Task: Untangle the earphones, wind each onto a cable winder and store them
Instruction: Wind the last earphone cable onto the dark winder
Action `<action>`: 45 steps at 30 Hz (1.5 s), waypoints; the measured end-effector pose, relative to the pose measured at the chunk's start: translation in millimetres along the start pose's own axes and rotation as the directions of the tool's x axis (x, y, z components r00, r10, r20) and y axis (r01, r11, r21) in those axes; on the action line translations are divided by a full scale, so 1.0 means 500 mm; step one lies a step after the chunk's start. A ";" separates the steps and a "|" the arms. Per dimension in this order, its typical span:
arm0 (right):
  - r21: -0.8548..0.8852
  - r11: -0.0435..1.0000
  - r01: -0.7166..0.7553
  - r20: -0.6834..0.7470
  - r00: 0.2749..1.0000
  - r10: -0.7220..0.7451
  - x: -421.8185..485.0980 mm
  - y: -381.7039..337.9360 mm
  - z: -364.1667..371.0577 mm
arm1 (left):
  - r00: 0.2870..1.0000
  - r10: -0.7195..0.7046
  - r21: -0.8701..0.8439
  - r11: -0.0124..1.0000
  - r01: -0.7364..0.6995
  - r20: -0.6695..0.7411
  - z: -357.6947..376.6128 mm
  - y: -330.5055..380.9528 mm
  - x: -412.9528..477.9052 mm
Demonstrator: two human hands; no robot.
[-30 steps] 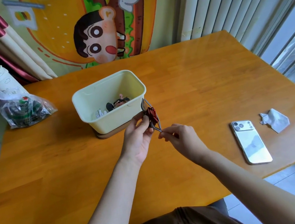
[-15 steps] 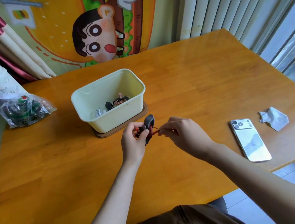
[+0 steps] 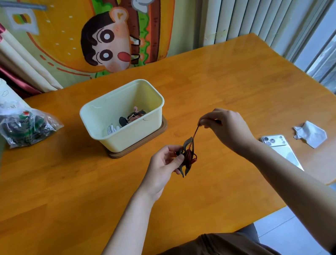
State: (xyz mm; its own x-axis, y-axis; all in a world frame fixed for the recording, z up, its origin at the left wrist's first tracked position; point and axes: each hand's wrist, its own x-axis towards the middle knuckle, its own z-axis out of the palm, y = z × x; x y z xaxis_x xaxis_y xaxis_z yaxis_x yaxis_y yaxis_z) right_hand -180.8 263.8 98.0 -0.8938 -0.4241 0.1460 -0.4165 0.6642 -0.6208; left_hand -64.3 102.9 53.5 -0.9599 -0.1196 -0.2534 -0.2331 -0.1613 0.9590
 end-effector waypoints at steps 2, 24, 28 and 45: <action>0.000 1.000 0.013 -0.014 1.000 -0.013 0.001 0.000 0.001 | 1.000 -0.027 -0.041 0.999 0.027 0.006 -0.001 0.001 -0.002; 0.037 0.985 0.166 0.159 0.973 -0.170 -0.102 -0.039 0.120 | 0.885 -0.174 -0.540 0.836 -0.099 -0.431 0.025 0.026 0.034; -0.039 0.982 0.186 0.182 0.967 -0.176 -0.104 -0.043 0.112 | 0.875 -0.100 -0.351 0.932 -0.084 -0.474 0.025 0.019 0.039; -0.034 0.930 0.365 0.060 0.930 -0.363 -0.087 -0.064 0.053 | 0.950 0.171 0.318 0.945 -0.083 -0.262 0.023 0.022 0.015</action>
State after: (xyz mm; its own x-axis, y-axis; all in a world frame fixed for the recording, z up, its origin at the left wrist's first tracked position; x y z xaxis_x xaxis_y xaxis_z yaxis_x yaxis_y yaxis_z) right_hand -124.2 244.9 91.2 -0.6701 -0.6724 0.3144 -0.7194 0.4840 -0.4982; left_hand -75.8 111.6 63.5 -0.9110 -0.3976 -0.1098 -0.1903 0.1690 0.9671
